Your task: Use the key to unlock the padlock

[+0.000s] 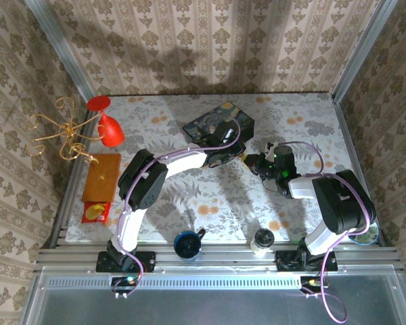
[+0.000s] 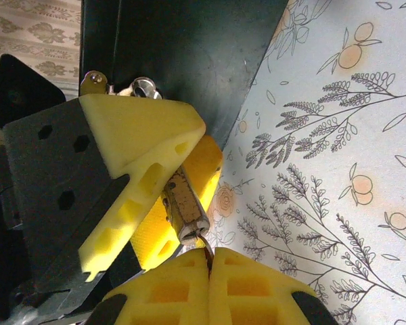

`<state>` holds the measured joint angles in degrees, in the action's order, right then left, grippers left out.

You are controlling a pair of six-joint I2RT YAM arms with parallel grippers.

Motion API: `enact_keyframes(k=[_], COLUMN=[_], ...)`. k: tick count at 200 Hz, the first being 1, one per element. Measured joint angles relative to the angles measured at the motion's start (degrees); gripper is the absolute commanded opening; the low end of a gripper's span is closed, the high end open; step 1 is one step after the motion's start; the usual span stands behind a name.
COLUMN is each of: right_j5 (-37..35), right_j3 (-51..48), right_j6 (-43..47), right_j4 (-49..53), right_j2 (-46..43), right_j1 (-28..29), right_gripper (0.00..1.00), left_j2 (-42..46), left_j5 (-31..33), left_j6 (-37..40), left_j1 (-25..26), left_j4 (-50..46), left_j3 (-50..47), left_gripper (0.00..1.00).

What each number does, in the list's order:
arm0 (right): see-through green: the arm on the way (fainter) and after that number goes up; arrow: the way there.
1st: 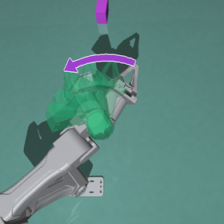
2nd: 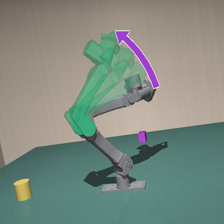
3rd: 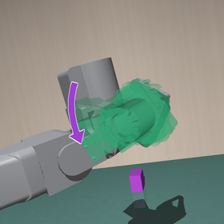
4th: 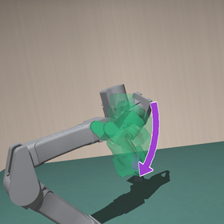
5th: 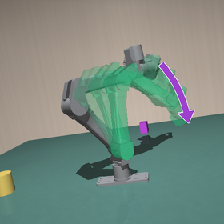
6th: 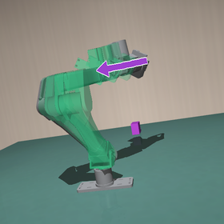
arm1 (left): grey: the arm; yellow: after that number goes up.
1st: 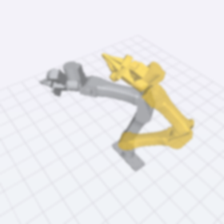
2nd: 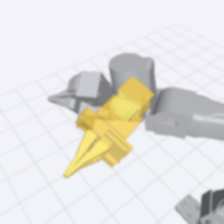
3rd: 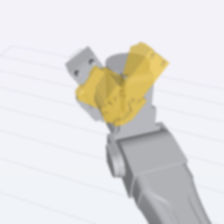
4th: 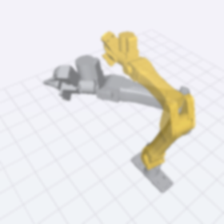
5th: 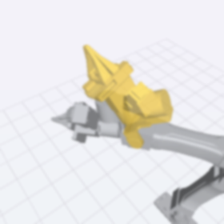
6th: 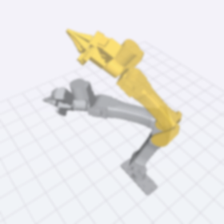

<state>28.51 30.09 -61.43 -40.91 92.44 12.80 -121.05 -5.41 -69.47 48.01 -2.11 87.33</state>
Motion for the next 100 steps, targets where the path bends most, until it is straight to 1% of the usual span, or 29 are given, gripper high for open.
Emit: enact_keyframes(k=[48,100], right_j5=[1.7,2.3], right_j3=[0.2,0.2], right_j6=[0.0,0.0], right_j4=[-2.2,-2.6], right_j2=[2.4,2.6], right_j1=[-0.2,-0.8], right_gripper=[0.00,0.00], left_j2=[0.0,0.0], left_j5=[0.1,0.2], left_j6=[0.0,0.0], left_j1=[-0.2,-0.2], left_j4=[0.0,0.5], left_j3=[-0.6,-0.8], left_gripper=[0.08,0.08])
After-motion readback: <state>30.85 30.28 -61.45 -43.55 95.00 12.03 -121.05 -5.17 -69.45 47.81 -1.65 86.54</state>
